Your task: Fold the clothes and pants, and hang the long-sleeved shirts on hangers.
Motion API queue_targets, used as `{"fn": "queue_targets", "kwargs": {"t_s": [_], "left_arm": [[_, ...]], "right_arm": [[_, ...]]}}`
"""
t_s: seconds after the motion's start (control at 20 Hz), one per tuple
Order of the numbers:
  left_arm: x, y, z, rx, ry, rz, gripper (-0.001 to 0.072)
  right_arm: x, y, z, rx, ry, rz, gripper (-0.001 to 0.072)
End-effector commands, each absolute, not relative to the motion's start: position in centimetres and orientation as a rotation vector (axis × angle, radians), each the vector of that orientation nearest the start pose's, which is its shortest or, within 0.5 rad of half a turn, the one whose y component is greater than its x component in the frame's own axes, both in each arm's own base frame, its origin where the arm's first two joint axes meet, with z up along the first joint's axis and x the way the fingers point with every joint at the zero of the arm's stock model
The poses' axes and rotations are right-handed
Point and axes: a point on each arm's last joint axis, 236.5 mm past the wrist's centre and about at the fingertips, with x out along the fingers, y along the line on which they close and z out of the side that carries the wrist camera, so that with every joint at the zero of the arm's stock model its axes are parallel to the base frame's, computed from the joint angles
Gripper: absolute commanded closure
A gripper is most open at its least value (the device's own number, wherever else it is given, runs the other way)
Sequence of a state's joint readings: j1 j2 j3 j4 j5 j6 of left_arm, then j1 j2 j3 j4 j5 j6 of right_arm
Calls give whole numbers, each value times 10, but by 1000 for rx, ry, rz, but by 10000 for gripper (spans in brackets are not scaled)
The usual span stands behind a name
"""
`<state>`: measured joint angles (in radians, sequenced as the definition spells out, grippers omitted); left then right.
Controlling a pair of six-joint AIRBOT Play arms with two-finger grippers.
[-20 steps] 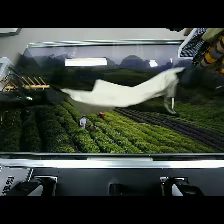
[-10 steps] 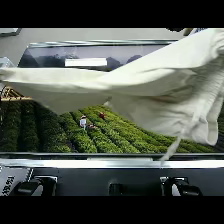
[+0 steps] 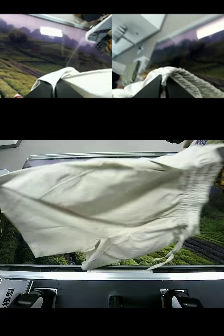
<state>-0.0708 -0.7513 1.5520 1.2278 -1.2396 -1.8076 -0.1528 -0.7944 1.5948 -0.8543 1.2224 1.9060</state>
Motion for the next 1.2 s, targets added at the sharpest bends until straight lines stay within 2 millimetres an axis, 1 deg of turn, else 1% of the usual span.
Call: {"fn": "queue_targets", "kwargs": {"t_s": [0.0, 0.05, 0.15, 0.25, 0.3, 0.35, 0.45, 0.55, 0.6, 0.7, 0.85, 0.9, 0.95, 1.0, 1.05, 1.1, 1.15], "left_arm": [[363, -96, 294, -348, 659, -271, 696], [393, -97, 265, -354, 717, -256, 697], [450, -98, 209, -372, 786, -223, 696], [502, -100, 145, -413, 834, -187, 696], [522, -102, 117, -444, 847, -175, 696], [541, -105, 91, -486, 852, -165, 696], [570, -111, 52, -582, 837, -147, 696], [590, -110, 28, -649, 810, -120, 697], [596, -109, 19, -673, 799, -109, 697], [605, -108, 8, -701, 782, -92, 696], [605, -112, -8, -727, 811, -87, 690], [603, -113, -12, -739, 823, -87, 618], [602, -115, -14, -760, 834, -88, 478], [602, -115, -13, -782, 837, -88, 338], [602, -113, -9, -809, 840, -90, 237], [601, -109, -4, -824, 847, -93, 210], [599, -102, 4, -831, 861, -99, 181]], "right_arm": [[356, 93, 305, 759, 750, 324, 677], [377, 89, 278, 765, 805, 307, 677], [425, 78, 217, 801, 897, 256, 677], [471, 75, 160, 846, 945, 205, 676], [495, 81, 130, 865, 956, 195, 676], [516, 88, 105, 878, 949, 188, 676], [558, 103, 57, 942, 907, 165, 676], [587, 114, 25, 1029, 855, 121, 676], [598, 116, 12, 1065, 827, 95, 676], [610, 121, -6, 1104, 789, 59, 676], [618, 132, -14, 1101, 748, 42, 676], [620, 135, -14, 1096, 735, 41, 674], [621, 137, -12, 1087, 725, 44, 637], [621, 135, -10, 1087, 720, 44, 511], [622, 131, -6, 1089, 711, 42, 369], [623, 126, 1, 1086, 702, 45, 288], [622, 116, 12, 1072, 688, 54, 282]]}}
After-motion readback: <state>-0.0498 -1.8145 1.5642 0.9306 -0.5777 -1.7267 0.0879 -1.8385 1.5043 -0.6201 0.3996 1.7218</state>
